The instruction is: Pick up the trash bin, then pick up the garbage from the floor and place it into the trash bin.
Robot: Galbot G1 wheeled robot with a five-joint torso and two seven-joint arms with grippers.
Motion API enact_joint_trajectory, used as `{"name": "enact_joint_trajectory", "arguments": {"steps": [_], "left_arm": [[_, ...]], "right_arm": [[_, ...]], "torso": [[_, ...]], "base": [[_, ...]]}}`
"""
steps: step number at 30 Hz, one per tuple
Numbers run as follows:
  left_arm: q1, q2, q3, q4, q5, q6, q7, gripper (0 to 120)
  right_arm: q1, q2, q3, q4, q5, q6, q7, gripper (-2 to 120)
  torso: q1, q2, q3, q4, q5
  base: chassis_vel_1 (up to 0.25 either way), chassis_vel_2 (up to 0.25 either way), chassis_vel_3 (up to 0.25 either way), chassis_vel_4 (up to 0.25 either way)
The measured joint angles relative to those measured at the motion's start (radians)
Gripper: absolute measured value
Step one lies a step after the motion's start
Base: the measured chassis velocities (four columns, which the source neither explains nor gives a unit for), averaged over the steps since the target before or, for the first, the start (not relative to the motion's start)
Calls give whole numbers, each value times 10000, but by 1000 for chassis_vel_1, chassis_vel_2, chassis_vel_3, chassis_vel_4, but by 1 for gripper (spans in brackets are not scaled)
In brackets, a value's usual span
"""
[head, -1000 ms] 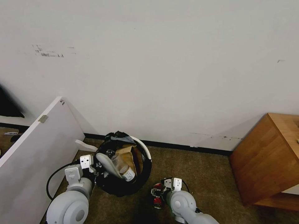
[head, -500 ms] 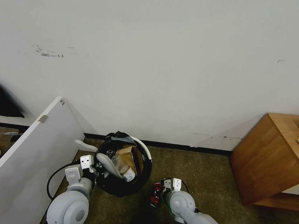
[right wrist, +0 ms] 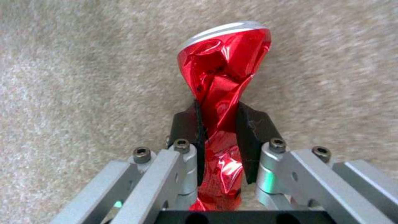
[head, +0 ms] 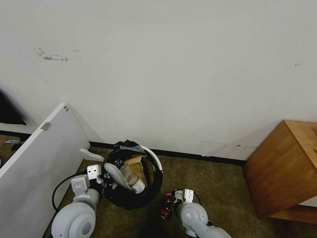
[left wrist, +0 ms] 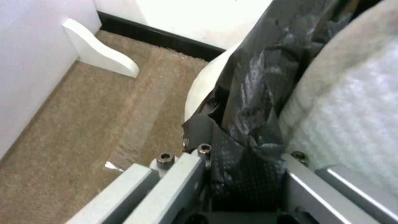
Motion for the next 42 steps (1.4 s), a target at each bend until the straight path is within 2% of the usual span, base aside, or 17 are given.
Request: {"name": "enact_joint_trajectory", "arguments": {"steps": [12,14,16,21,29,31,37,40,42], "left_arm": [[-131,156,366,179,22,44,117,0],[-116,283,483,191,46,83,142,0],[-113,298,498,194,53,86,148,0],[-116,482,696,294,160,126,290,0],[-257,809,980,479,141,192,330,0],[-319,907,1057,526,46,210,299,0],[-579,1104,1357,562,-828,332,-304,0],[-591,1126,1388,563,-922,343,-402,0],[-705,1143,1464,572,-1215,389,-641,0]], "right_arm": [[-736,-1135,648,1130,117,12,83,16],[-1047,-1651,957,1689,112,17,82,16],[-1091,-1707,1004,1759,109,17,82,16],[-1744,-2479,1685,2840,-96,29,2,16],[-2420,-3137,2425,3954,-400,48,-224,16],[-2539,-3249,2589,4235,-506,58,-297,16],[-2576,-3610,2963,5145,-515,71,-378,16],[-2520,-3715,2991,5314,-418,71,-379,16],[-2477,-4036,3110,5720,-240,72,-403,16]], "torso": [[0,1,0,1,1],[0,0,0,1,0],[0,0,0,1,0],[-1,0,0,1,2],[0,0,0,1,0],[0,0,0,1,0],[-1,1,0,-1,0],[0,1,0,2,1],[0,1,1,5,0]], "base": [[0,0,0,0],[0,0,0,0],[0,0,0,0],[0,0,0,0],[0,0,0,0],[0,0,0,0],[0,0,0,0],[0,0,0,0],[0,0,0,0]]}}
